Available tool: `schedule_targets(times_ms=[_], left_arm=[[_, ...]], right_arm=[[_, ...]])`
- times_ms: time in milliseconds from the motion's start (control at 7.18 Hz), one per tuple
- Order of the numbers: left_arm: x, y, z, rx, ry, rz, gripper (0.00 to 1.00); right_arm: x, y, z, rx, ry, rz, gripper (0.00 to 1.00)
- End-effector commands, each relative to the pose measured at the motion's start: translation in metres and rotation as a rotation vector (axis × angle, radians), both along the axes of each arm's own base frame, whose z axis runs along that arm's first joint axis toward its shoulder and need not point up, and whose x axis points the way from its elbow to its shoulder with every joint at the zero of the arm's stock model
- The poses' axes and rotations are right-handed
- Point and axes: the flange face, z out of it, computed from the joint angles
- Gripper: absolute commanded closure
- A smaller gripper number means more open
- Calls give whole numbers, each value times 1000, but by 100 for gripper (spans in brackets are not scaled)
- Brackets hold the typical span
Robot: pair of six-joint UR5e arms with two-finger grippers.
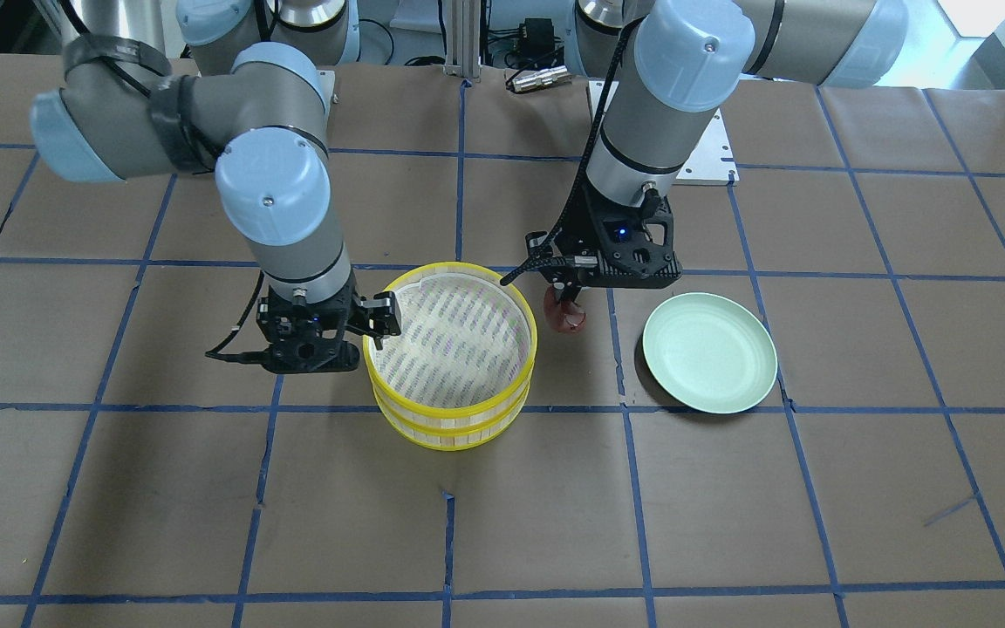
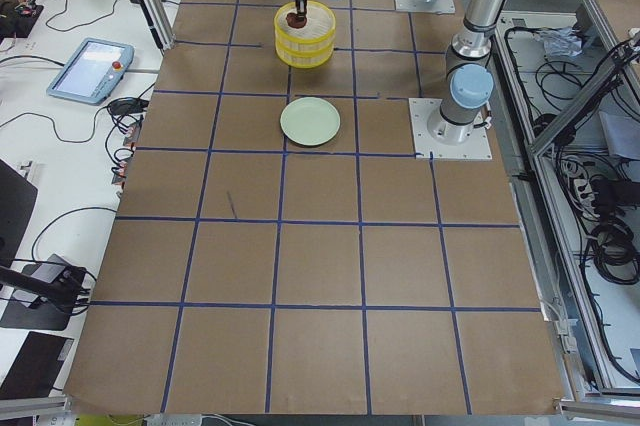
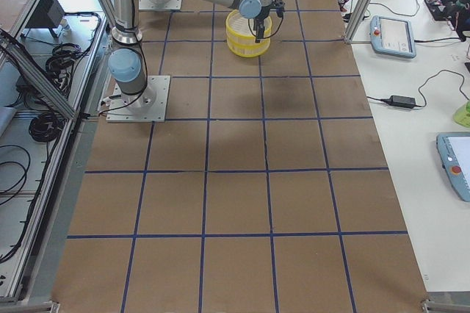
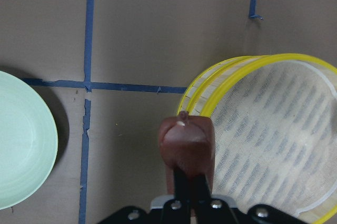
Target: Stack buns with steamer
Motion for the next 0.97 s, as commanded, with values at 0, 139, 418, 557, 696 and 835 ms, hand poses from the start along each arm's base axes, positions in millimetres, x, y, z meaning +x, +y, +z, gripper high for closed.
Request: schedule_targets(times_ms=[0, 139, 418, 557, 696, 835], left_arm=[[-40, -7, -17, -32, 70, 37, 95], [-61, -8, -34, -25, 78, 66, 51], [-69, -11, -44, -19, 81, 105, 0], [-69, -11, -44, -18, 81, 101, 0], [-69, -11, -43, -24, 79, 92, 0], [-59, -10, -23, -69, 61, 35, 0]], right_arm=[[-57, 16, 104, 14, -18, -55, 0], [-71, 34, 140, 25, -5, -75, 0], [-70, 49, 161, -16, -8, -73, 0], [-67, 52, 164, -24, -4, -65, 0], [-68, 53, 166, -29, -6, -68, 0], [-67, 55, 168, -29, -5, -64, 0]])
